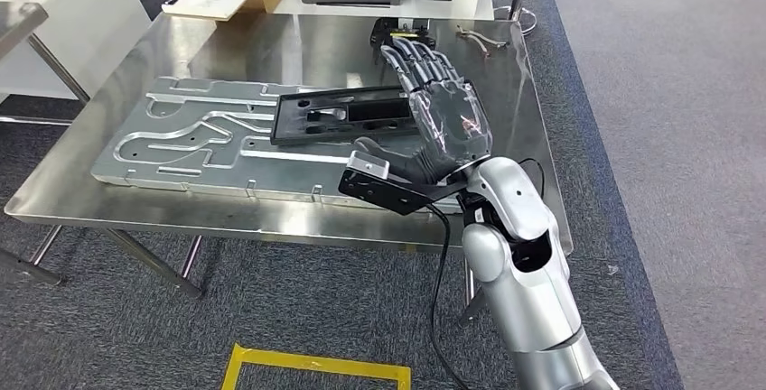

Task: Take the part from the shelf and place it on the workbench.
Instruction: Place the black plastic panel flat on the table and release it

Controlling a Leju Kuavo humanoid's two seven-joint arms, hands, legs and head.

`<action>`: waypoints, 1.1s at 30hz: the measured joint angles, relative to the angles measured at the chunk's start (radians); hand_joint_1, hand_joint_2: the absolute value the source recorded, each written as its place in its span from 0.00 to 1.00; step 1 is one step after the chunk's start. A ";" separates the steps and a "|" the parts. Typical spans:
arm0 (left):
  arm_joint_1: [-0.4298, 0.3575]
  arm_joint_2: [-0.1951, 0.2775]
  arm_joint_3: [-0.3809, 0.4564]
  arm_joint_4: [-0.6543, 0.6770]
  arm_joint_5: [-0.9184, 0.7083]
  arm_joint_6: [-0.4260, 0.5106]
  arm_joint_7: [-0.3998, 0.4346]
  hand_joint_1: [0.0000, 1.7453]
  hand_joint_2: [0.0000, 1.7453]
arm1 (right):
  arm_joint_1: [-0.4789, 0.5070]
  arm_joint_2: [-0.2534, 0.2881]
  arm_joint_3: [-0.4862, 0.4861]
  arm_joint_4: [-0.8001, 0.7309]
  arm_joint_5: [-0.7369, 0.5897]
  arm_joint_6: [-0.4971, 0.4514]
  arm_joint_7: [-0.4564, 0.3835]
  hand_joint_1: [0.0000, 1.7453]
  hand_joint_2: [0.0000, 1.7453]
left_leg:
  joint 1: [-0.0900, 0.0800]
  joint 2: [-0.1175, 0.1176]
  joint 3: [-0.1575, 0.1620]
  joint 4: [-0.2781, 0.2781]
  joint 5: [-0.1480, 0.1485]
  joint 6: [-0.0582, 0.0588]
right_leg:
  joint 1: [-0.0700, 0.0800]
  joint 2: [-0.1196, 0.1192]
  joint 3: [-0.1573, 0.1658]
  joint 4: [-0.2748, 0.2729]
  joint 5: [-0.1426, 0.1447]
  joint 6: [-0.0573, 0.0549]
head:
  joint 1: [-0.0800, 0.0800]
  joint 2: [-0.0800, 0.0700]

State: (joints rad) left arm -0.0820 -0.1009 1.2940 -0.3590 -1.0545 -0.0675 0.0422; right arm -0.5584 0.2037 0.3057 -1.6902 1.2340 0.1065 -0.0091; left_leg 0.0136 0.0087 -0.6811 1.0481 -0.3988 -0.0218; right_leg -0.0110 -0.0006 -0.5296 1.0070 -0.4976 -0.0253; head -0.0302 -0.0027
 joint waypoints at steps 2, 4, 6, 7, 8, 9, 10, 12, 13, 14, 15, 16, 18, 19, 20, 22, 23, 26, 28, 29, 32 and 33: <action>0.001 0.000 0.000 0.000 0.000 0.000 0.000 0.00 0.00 | 0.001 0.000 0.002 0.000 -0.002 0.000 0.000 0.00 0.00 | 0.002 -0.001 -0.029 0.102 -0.101 -0.008 | -0.001 -0.001 -0.026 0.000 0.023 -0.009 | 0.000 0.000; 0.001 -0.001 0.000 0.000 0.000 0.000 0.000 0.00 0.00 | 0.004 -0.002 0.003 0.000 -0.004 0.000 0.002 0.00 0.00 | 0.004 -0.001 -0.048 0.224 -0.171 -0.015 | 0.000 -0.001 -0.056 0.001 0.046 -0.009 | 0.000 0.000; 0.001 -0.001 0.000 -0.001 0.000 0.000 0.000 0.00 0.00 | 0.010 -0.006 0.003 0.000 -0.008 0.000 0.007 0.00 0.00 | 0.006 -0.001 -0.022 0.260 -0.153 -0.017 | 0.000 -0.001 -0.089 0.006 0.068 -0.005 | 0.000 0.000; 0.000 -0.001 0.000 -0.002 0.000 0.000 0.000 0.00 0.00 | 0.012 -0.008 0.004 0.000 -0.011 0.000 0.009 0.00 0.00 | 0.007 -0.001 0.013 0.231 -0.124 -0.017 | -0.001 -0.001 -0.106 0.010 0.078 -0.002 | 0.000 0.000; 0.000 -0.001 0.000 -0.003 -0.001 0.000 0.000 0.00 0.00 | 0.013 -0.010 0.004 0.000 -0.013 0.000 0.011 0.00 0.00 | 0.008 -0.001 0.063 0.170 -0.103 -0.017 | -0.001 -0.001 -0.120 0.015 0.087 0.002 | 0.000 0.000; -0.002 -0.001 0.000 -0.005 -0.001 0.000 0.000 0.00 0.00 | 0.014 -0.012 0.005 -0.001 -0.015 0.000 0.012 0.00 0.00 | 0.007 -0.003 0.119 0.092 -0.100 -0.014 | -0.001 -0.001 -0.132 0.020 0.096 0.007 | 0.000 0.000; -0.003 -0.001 0.000 -0.006 -0.002 0.000 0.000 0.00 0.00 | 0.014 -0.014 0.005 -0.003 -0.016 0.000 0.013 0.00 0.00 | 0.005 -0.005 0.162 0.027 -0.108 -0.008 | 0.000 -0.001 -0.139 0.022 0.104 0.014 | 0.000 0.000; -0.005 -0.002 0.000 -0.008 -0.002 0.000 0.000 0.00 0.00 | 0.014 -0.016 0.007 -0.005 -0.018 0.000 0.015 0.00 0.00 | -0.002 -0.009 0.197 -0.043 -0.128 0.006 | 0.000 -0.001 -0.144 0.020 0.122 0.027 | 0.000 0.000; -0.004 -0.002 0.000 -0.009 -0.002 -0.001 0.000 0.00 0.00 | 0.015 -0.018 0.008 -0.005 -0.019 0.000 0.016 0.00 0.00 | -0.002 -0.010 0.191 -0.045 -0.122 0.016 | 0.000 -0.002 -0.144 0.016 0.132 0.034 | 0.000 0.000; -0.004 -0.003 0.000 -0.009 -0.002 0.001 0.000 0.00 0.00 | 0.016 -0.020 0.009 -0.005 -0.021 0.000 0.016 0.00 0.00 | -0.001 -0.007 0.184 -0.047 -0.111 0.025 | -0.001 -0.001 -0.149 0.016 0.130 0.040 | 0.000 0.000; -0.004 -0.003 0.000 -0.010 0.000 0.005 0.001 0.00 0.00 | 0.017 -0.024 0.009 -0.005 -0.024 0.000 0.016 0.00 0.00 | -0.001 -0.005 0.174 -0.048 -0.099 0.035 | -0.002 0.000 -0.157 0.027 0.112 0.045 | 0.000 0.000; -0.004 -0.004 0.000 -0.012 0.003 0.011 0.002 0.00 0.00 | 0.018 -0.028 0.009 -0.005 -0.029 0.000 0.017 0.00 0.00 | 0.000 -0.002 0.162 -0.050 -0.085 0.045 | -0.002 0.000 -0.172 0.057 0.072 0.048 | 0.000 0.000; -0.004 -0.004 0.001 -0.018 0.008 0.021 0.004 0.00 0.00 | 0.020 -0.038 0.009 -0.005 -0.040 0.000 0.017 0.00 0.00 | -0.002 0.001 0.132 -0.050 -0.060 0.057 | -0.003 0.001 -0.206 0.171 -0.036 0.051 | 0.000 0.000; -0.004 -0.004 0.002 -0.020 0.008 0.023 0.005 0.00 0.00 | 0.022 -0.042 0.009 -0.005 -0.045 0.000 0.017 0.00 0.00 | -0.004 0.002 0.115 -0.049 -0.047 0.059 | -0.003 0.001 -0.218 0.235 -0.070 0.052 | 0.000 0.000; -0.004 -0.004 0.002 -0.022 0.009 0.024 0.007 0.00 0.00 | 0.025 -0.048 0.009 -0.005 -0.050 0.000 0.017 0.00 0.00 | -0.006 0.002 0.098 -0.047 -0.035 0.060 | -0.002 0.001 -0.220 0.282 -0.079 0.053 | 0.000 0.000; -0.004 -0.005 0.004 -0.024 0.012 0.025 0.012 0.00 0.00 | 0.032 -0.057 0.009 -0.005 -0.057 0.000 0.017 0.00 0.00 | -0.011 0.002 0.065 -0.044 -0.013 0.060 | -0.001 0.001 -0.178 0.286 -0.038 0.047 | 0.000 0.000; -0.004 -0.006 0.005 -0.025 0.013 0.026 0.014 0.00 0.00 | 0.035 -0.059 0.009 -0.005 -0.059 0.000 0.017 0.00 0.00 | -0.013 0.002 0.052 -0.041 -0.003 0.059 | 0.002 0.001 -0.131 0.240 -0.015 0.040 | 0.000 0.000; -0.004 -0.014 0.007 -0.029 0.016 0.029 0.019 0.00 0.00 | 0.040 -0.062 0.009 -0.012 -0.069 0.000 0.019 0.00 0.00 | -0.019 0.001 0.028 -0.032 0.023 0.049 | 0.015 -0.001 0.030 0.033 -0.030 0.016 | 0.000 0.000; -0.004 -0.016 0.009 -0.033 0.017 0.030 0.020 0.00 0.00 | 0.049 -0.065 0.006 -0.016 -0.074 0.000 0.021 0.00 0.00 | -0.017 0.002 0.023 -0.036 0.042 0.038 | 0.019 -0.001 0.056 -0.022 -0.041 0.009 | 0.000 0.000; -0.004 -0.016 0.010 -0.036 0.017 0.031 0.021 0.00 0.00 | 0.056 -0.068 0.003 -0.016 -0.075 0.000 0.022 0.00 0.00 | -0.015 0.001 0.020 -0.037 0.044 0.032 | 0.017 -0.002 0.050 -0.026 -0.031 0.006 | 0.000 0.000; 0.000 -0.019 0.012 -0.040 0.017 0.031 0.023 0.00 0.00 | 0.071 -0.073 -0.003 -0.017 -0.077 0.000 0.024 0.00 0.00 | -0.009 -0.003 -0.012 0.040 -0.056 0.015 | 0.009 -0.006 0.016 -0.034 0.010 -0.008 | 0.000 0.000; 0.001 -0.020 0.013 -0.042 0.017 0.031 0.023 0.00 0.00 | 0.076 -0.075 -0.004 -0.018 -0.077 0.000 0.024 0.00 0.00 | -0.007 -0.003 -0.029 0.103 -0.110 0.009 | 0.008 -0.006 -0.001 -0.033 0.024 -0.010 | 0.000 0.000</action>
State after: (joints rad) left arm -0.0812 -0.1208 1.3070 -0.4011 -1.0372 -0.0364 0.0656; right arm -0.4825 0.1288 0.3015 -1.7079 1.1567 0.1064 0.0150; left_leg 0.0066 0.0058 -0.7106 1.1508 -0.5087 -0.0123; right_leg -0.0028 -0.0062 -0.5302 0.9739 -0.4738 -0.0351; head -0.0304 -0.0027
